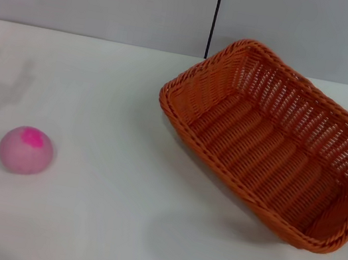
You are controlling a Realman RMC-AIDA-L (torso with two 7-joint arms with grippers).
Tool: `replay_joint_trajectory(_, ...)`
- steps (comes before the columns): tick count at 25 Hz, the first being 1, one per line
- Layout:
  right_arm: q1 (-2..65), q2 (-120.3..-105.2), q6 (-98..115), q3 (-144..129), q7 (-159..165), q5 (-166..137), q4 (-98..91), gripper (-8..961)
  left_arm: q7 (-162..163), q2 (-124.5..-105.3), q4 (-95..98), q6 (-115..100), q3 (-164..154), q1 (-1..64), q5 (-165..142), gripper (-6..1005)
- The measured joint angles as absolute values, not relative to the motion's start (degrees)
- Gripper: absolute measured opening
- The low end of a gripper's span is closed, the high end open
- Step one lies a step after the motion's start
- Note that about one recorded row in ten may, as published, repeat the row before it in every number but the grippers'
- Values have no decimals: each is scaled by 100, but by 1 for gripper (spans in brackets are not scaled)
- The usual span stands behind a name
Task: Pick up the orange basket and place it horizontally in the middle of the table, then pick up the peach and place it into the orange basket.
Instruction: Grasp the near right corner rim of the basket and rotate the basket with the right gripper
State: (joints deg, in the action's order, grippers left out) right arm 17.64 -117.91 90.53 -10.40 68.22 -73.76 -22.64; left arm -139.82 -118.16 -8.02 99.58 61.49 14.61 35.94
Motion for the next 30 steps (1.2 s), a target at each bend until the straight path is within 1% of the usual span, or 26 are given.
replay_joint_trajectory(4, 1753, -11773, 9086, -1301, 7091, -7814, -2940, 619, -13978, -11827, -798, 9983, 6142, 1421, 3594, 840)
replay_joint_trajectory(5, 1752, -11769, 9171, -1396, 7414, -8127, -3530, 619, -13964, -11826, -798, 9988, 6136, 1415, 3594, 840)
replay_joint_trajectory(7, 1756, -11766, 9243, -1413, 7644, -8290, -3826, 619, -13940, -11821, -798, 10002, 6118, 1402, 3594, 840)
replay_joint_trajectory(8, 1789, -11737, 9354, -1455, 8166, -8613, -4416, 619, -13933, -11820, -799, 10019, 6106, 1398, 3594, 840)
replay_joint_trajectory(9, 1789, -11737, 9354, -1455, 8166, -8613, -4416, 619, -13931, -11819, -799, 10035, 6105, 1392, 3595, 840)
replay_joint_trajectory(10, 1878, -11614, 9410, -1539, 8900, -9076, -4999, 619, -13931, -11820, -800, 10064, 6108, 1383, 3595, 840)
replay_joint_trajectory(11, 1878, -11614, 9410, -1539, 8900, -9076, -4999, 619, -13930, -11822, -800, 10072, 6111, 1380, 3595, 839)
replay_joint_trajectory(12, 1958, -11501, 9433, -1600, 9320, -9360, -5249, 619, -13930, -11823, -800, 10077, 6112, 1377, 3595, 839)
replay_joint_trajectory(13, 2148, -11257, 9532, -1755, 10135, -10015, -5677, 619, -13929, -11825, -800, 10081, 6115, 1374, 3595, 839)
replay_joint_trajectory(14, 2148, -11257, 9532, -1755, 10135, -10015, -5677, 619, -13929, -11825, -800, 10081, 6115, 1374, 3595, 839)
replay_joint_trajectory(15, 2302, -11126, 9631, -1834, 10544, -10445, -5885, 619, -13929, -11826, -800, 10082, 6117, 1373, 3595, 839)
replay_joint_trajectory(17, 2651, -10927, 9907, -1906, 11175, -11347, -6216, 619, -13928, -11828, -800, 10083, 6128, 1375, 3594, 838)
replay_joint_trajectory(18, 3024, -10811, 10198, -1969, 11548, -12234, -6473, 619, -13927, -11828, -801, 10083, 6129, 1374, 3598, 837)
replay_joint_trajectory(19, 3243, -10768, 10340, -2048, 11697, -12648, -6570, 619, -13927, -11828, -801, 10083, 6129, 1374, 3598, 837)
replay_joint_trajectory(20, 3403, -10737, 10418, -2131, 11810, -13000, -6622, 620, -13925, -11829, -805, 10083, 6128, 1375, 3594, 836)
replay_joint_trajectory(21, 3403, -10737, 10418, -2131, 11810, -13000, -6622, 620, -13925, -11829, -805, 10083, 6128, 1375, 3594, 836)
replay_joint_trajectory(23, 3805, -10673, 10499, -2538, 12077, -13704, -6649, 620, -13917, -11837, -811, 10082, 6104, 1365, 3595, 836)
replay_joint_trajectory(27, 4052, -10665, 10418, -3329, 12318, -14034, -6525, 620, -13914, -11845, -834, 10082, 6086, 1280, 3595, 836)
replay_joint_trajectory(30, 4112, -10676, 10366, -3585, 12371, -14130, -6421, 702, -13913, -11849, -842, 10081, 6065, 1260, 3594, 836)
